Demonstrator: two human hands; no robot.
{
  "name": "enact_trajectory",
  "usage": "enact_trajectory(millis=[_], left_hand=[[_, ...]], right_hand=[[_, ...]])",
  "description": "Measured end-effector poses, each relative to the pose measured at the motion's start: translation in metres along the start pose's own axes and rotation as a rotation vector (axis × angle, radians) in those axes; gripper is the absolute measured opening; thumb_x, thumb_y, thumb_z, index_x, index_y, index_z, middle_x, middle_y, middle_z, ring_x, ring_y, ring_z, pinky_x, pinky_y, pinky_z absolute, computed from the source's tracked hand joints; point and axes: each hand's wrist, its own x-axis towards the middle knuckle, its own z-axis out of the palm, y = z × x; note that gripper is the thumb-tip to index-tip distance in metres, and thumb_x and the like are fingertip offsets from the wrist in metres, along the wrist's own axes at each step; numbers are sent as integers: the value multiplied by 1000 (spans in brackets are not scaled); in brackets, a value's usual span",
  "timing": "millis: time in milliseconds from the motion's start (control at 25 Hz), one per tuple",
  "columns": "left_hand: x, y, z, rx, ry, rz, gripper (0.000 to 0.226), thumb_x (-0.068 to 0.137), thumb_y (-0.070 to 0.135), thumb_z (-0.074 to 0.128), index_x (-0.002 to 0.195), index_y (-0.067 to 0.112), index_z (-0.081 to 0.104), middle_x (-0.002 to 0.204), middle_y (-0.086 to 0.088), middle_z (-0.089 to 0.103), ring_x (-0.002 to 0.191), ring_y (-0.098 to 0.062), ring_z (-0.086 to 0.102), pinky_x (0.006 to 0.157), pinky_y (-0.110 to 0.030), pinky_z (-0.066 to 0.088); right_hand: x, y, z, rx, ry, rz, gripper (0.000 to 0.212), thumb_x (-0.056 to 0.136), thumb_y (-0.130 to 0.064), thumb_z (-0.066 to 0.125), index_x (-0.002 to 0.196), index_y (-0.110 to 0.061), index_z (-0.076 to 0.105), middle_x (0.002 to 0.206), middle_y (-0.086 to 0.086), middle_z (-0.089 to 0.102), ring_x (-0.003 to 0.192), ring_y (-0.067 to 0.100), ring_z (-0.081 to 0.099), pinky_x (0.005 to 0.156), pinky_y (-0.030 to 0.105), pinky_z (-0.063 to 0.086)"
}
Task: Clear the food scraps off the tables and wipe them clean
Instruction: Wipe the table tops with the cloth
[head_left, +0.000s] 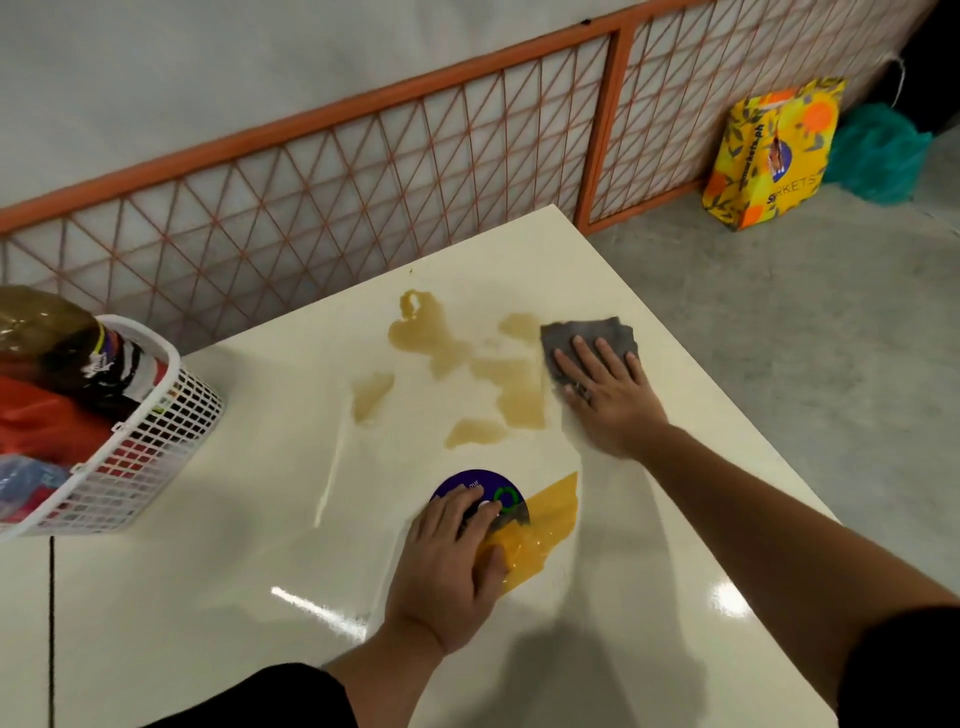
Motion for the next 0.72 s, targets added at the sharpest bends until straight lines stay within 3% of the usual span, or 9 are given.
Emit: enact_trajectory(millis=[200,520,720], left_hand=[[-1,-2,-4,-16,-37,-34,45,93,44,49,135,29,56,147,6,47,136,-15,41,115,-31,28],[0,-1,-5,-48,-61,-36,46,93,45,51,136,30,56,144,6,49,133,-16,45,114,-37,33],[1,0,-5,-62,-53,-36,46,89,43,56,133,30,57,143,7,49,133,-17,45,112,-39,36]], right_hand=[[44,24,-19,31,15,129,56,106,-52,10,160,-41,-1,169,-10,-8,156,17,-8,125,44,-4],[-32,56,-14,136,66,396,57,106,-48,11,161,-35,3,170,-6,-5,156,17,-4,125,42,1],[-49,24,4,103,17,240,70,87,-64,-14,155,-48,-7,166,-15,-11,155,13,-13,124,39,-7]])
